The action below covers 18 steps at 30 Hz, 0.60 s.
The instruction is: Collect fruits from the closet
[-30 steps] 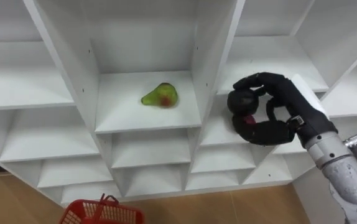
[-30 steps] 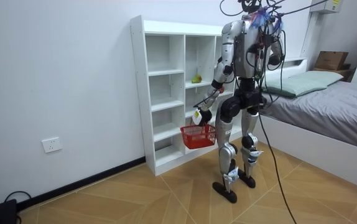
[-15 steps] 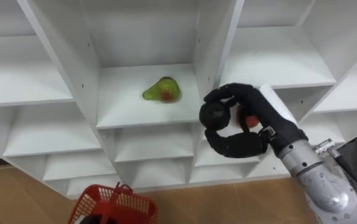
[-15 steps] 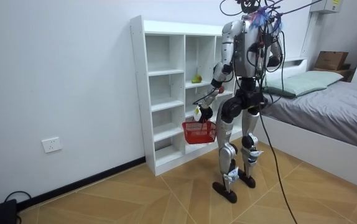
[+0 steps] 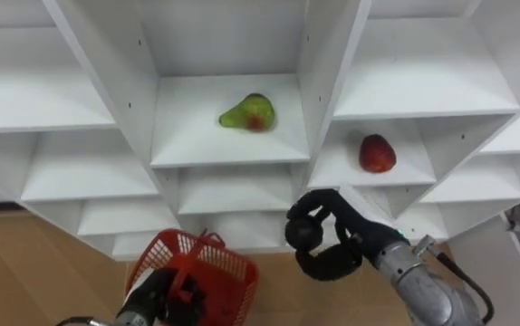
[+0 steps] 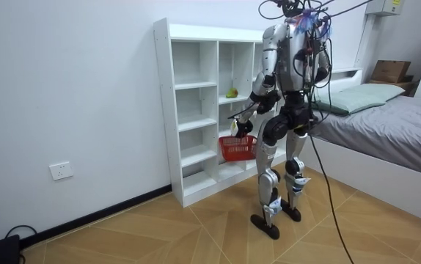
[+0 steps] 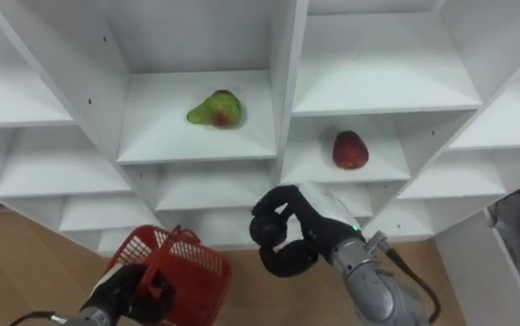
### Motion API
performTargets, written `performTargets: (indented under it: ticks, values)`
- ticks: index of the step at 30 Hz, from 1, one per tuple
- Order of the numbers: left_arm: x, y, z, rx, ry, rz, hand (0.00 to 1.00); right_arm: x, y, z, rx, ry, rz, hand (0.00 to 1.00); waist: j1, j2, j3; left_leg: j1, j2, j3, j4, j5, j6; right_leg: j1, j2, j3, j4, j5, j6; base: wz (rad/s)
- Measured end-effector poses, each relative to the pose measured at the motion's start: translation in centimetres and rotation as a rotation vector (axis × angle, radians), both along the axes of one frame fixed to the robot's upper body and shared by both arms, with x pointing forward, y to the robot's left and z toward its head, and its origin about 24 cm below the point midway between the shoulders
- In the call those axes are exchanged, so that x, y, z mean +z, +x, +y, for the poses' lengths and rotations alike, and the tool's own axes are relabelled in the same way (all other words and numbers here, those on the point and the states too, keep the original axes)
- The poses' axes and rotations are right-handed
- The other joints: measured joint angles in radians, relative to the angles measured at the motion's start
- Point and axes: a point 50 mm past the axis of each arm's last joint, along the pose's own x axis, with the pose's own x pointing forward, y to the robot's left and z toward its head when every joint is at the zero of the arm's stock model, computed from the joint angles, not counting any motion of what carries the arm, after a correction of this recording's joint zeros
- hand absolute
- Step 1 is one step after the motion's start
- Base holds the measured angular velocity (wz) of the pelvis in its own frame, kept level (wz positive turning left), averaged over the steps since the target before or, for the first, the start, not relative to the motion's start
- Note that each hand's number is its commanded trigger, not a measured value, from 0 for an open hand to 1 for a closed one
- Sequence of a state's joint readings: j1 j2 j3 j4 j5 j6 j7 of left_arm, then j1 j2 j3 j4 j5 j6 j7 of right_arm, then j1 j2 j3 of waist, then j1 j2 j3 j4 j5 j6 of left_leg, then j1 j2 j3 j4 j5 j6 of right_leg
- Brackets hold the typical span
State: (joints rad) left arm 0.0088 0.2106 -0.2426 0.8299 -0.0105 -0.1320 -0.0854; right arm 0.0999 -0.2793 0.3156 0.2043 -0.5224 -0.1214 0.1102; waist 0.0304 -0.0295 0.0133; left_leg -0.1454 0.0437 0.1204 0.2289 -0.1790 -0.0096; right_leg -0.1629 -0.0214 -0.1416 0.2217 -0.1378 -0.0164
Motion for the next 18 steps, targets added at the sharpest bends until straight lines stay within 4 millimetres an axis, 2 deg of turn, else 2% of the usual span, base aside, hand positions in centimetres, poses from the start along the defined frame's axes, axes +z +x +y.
performTargets:
  ticks: [10,18]
  values:
    - [1.2,1.1,-2.3,-0.142,-0.059,-0.07,1.0,-2.4,-0.8,0.7,0.033,-0.027,0.076,1.0,0.009,0.001,-0.0005,-0.039,-0.003,-0.022,0.018,0.0,0.0,-0.021,-0.006,-0.026,-0.001,-0.001,0.001,0.07]
    - [1.8,1.9,-2.7,-0.171,-0.074,-0.101,1.0,-2.6,-0.1,0.9,0.043,-0.038,0.069,1.0,0.008,0.007,0.0001,-0.079,-0.003,-0.041,0.04,0.0,0.0,-0.041,-0.007,-0.045,0.001,-0.001,-0.001,0.07]
